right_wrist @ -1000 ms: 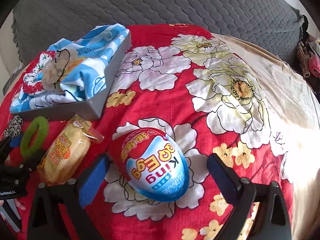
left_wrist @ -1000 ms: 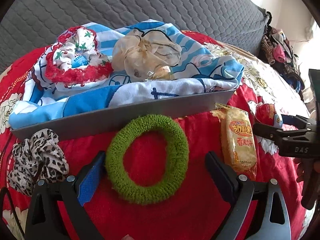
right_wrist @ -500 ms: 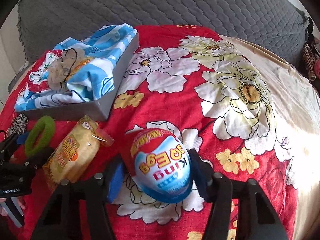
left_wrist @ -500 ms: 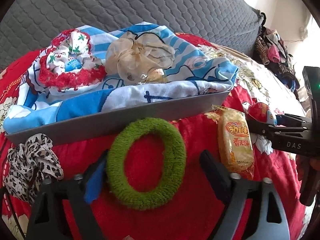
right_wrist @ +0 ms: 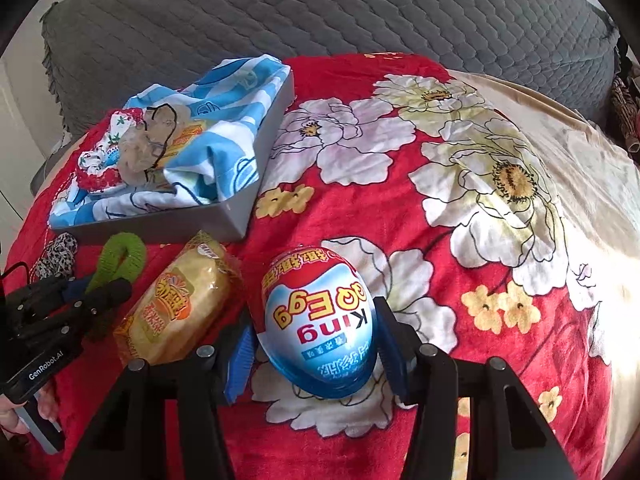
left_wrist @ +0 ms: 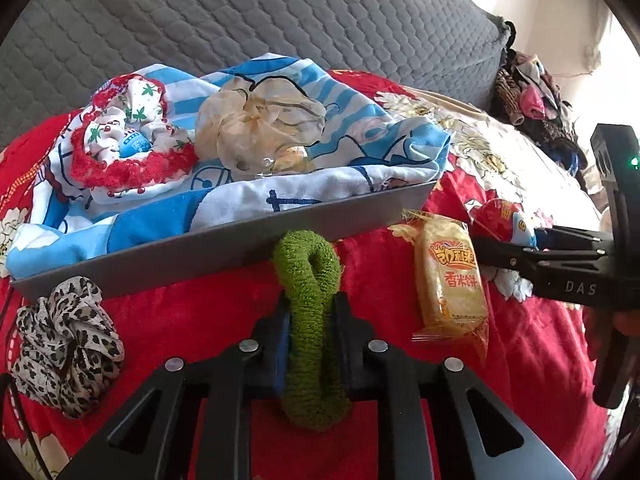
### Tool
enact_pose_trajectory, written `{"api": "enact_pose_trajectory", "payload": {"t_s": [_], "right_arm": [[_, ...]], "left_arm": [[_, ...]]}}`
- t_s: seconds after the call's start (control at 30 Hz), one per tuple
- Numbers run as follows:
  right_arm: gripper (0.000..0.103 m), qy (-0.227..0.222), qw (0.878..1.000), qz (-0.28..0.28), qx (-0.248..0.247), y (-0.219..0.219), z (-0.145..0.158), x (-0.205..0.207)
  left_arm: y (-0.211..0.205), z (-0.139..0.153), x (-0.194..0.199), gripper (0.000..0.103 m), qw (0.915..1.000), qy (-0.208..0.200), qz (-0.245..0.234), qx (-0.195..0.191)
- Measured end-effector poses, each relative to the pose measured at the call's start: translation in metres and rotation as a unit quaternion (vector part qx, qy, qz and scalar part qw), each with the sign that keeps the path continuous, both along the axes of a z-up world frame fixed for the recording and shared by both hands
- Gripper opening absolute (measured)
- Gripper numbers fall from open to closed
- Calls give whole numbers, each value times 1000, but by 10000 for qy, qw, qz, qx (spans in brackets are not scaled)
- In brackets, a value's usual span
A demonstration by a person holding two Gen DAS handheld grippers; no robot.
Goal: Organize objects
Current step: 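Grasp the King Egg with the right tool while the left tool grasps the green ring, then carry the egg and the green ring up and over the striped shirt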
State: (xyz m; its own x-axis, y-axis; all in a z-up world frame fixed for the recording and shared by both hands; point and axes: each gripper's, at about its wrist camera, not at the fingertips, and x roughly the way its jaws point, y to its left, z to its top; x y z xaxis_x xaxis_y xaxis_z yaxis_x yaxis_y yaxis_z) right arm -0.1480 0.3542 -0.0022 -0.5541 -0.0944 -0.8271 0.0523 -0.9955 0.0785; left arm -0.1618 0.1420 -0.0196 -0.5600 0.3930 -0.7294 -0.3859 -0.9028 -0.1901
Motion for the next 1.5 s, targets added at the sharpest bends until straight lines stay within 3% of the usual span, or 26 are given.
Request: {"api": "enact_pose_trajectory", "payload": {"t_s": [0.47, 0.9, 1.5], "right_arm": [[54, 164, 9995, 115, -240, -8, 18, 10], [54, 344, 9984, 331, -304, -40, 48, 29], [54, 811, 9933, 801, -179, -121, 115, 46]], "left_arm": [[-7, 15, 11, 16, 9998, 60, -55, 164], [-21, 42, 29, 16, 9997, 233, 80, 45], [-74, 109, 56, 15, 9969, 662, 412, 65]]}}
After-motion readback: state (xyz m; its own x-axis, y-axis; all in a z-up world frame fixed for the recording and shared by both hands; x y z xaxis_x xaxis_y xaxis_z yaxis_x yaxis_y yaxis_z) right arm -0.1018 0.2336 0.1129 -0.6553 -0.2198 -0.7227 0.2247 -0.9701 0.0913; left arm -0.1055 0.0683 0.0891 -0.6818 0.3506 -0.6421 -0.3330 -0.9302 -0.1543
